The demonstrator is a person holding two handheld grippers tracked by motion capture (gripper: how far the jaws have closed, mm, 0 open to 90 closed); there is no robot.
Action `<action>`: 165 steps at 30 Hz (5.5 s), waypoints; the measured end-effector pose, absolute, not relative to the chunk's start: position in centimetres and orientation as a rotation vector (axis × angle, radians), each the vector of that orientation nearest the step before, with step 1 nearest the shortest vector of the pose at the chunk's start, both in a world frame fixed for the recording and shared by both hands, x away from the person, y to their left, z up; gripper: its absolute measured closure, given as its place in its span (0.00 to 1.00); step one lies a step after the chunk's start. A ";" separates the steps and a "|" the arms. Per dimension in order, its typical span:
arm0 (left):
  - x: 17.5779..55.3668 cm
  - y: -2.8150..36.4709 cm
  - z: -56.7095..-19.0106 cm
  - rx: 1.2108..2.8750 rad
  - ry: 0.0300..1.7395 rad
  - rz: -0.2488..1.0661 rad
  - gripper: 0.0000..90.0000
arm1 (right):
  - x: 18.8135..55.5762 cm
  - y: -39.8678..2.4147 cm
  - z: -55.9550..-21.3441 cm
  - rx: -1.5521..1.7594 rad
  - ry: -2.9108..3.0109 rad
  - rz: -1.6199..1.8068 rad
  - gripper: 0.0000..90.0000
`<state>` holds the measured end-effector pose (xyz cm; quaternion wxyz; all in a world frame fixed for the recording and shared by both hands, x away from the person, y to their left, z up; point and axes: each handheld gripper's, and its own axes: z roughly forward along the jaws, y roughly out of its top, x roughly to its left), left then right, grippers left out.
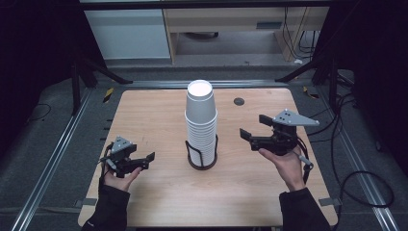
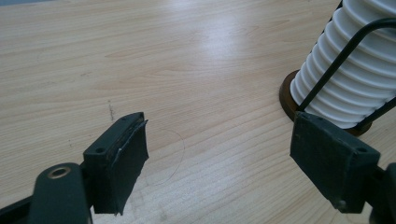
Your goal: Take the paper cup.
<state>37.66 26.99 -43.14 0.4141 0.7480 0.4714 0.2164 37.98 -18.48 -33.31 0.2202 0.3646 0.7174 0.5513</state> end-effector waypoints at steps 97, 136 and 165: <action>37.8 26.5 -43.7 1.917 1.173 0.531 0.19 | 42.8 -5.9 -23.6 0.720 2.017 1.676 0.18; 37.4 26.2 -43.0 1.936 1.122 0.507 0.20 | 38.2 -15.7 -25.2 0.755 1.965 1.514 0.18; 36.6 24.6 -42.1 2.015 0.984 0.435 0.20 | 36.6 -17.3 -35.7 0.794 2.227 1.472 0.18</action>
